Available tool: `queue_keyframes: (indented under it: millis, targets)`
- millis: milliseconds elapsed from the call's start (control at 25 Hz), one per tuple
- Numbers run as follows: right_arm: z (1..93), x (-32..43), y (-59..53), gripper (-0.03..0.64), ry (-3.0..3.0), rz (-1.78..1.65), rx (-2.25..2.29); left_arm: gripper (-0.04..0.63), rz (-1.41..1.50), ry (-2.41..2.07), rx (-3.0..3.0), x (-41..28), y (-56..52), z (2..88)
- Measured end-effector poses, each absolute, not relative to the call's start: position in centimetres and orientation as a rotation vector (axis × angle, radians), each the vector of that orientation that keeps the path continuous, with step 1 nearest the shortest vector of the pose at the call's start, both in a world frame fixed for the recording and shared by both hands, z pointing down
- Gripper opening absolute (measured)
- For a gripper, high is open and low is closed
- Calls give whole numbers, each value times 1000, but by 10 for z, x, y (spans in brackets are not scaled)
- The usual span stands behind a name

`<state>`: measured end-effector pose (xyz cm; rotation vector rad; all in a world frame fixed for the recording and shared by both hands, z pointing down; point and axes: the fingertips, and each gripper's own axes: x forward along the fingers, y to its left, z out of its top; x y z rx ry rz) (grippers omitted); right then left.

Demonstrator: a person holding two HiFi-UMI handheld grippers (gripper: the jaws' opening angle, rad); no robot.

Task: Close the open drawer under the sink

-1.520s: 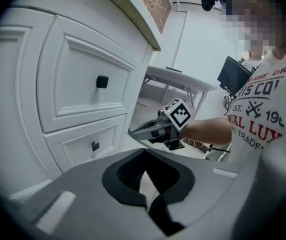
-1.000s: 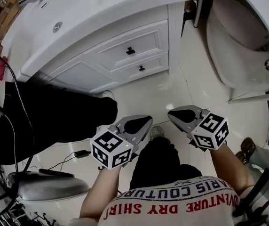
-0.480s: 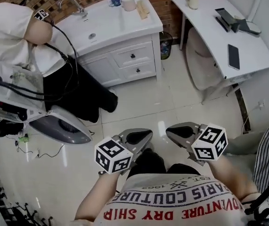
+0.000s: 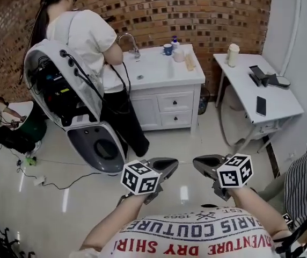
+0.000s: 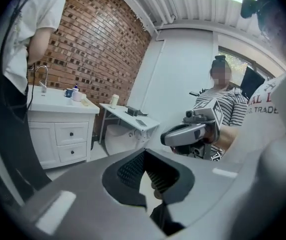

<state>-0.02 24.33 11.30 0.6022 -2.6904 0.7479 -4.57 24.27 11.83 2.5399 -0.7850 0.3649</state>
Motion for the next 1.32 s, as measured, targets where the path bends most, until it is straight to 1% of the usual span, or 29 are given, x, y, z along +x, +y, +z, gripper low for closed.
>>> queue_keyframes:
  millis: [200,440,680,960,1320]
  targets:
    - [119,-31,258,8,-2655,735,628,-15,385,-723,2533,-61,260,118]
    - [126,-62,260,6,-2655,714,653,-15,401,-696,2569,-78,256,120]
    - [134,-71,266,6,-2665,677,668,-15,404,-721,2588,-89,257,130]
    - [147,-69,245,6,-2663,672,681,-15,433,-712,2574,-89,244,149]
    - [149,-104,264,6,-2615,701,652,-15,417,-705,2539,-123,266,144]
